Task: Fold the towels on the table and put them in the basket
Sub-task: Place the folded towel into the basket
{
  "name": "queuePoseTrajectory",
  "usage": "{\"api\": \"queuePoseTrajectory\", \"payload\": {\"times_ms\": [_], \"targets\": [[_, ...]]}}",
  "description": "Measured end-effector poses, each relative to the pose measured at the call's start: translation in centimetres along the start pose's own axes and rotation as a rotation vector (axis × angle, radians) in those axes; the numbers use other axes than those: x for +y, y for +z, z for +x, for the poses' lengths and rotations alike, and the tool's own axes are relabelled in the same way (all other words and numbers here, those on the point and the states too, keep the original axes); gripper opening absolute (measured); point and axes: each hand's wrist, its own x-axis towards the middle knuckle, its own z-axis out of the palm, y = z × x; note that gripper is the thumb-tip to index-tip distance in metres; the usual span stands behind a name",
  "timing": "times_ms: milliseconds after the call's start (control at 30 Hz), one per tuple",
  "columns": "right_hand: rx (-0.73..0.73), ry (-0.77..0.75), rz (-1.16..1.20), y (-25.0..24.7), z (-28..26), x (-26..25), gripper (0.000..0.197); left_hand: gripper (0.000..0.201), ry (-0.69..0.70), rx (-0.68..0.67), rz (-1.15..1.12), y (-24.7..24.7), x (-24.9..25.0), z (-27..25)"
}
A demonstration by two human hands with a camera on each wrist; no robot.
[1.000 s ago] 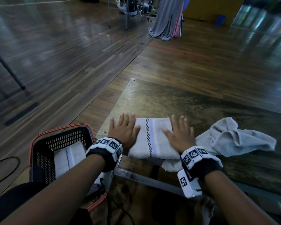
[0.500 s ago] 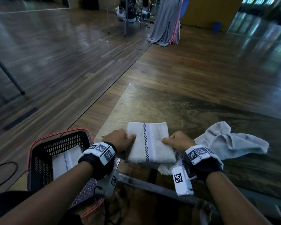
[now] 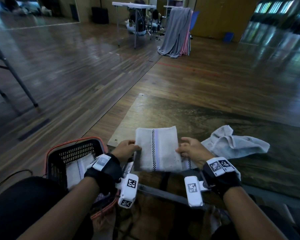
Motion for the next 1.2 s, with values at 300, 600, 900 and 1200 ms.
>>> {"api": "queuePoseTrajectory", "payload": {"times_ms": [300,600,900,1200], "targets": [[-0.221,0.056,0.056,4.2,-11.3,7.2,0.017,0.028,-0.011,-0.005,-0.177,-0.7,-10.4,-13.3],[-0.406,0.038,-0.114,12.7,-12.3,9.3,0.020,0.026,-0.088,0.253,-0.117,-4.7,-15.4,-19.4],[-0.386,-0.047,-0.123,23.0,-4.3,8.2,0.023,0.028,-0.004,0.492,0.058,-14.0,-16.9,-12.8],[-0.364,0.021,-0.298,32.1,7.1,10.7,0.026,0.025,-0.244,0.559,0.095,-20.5,-21.7,-1.8]]}}
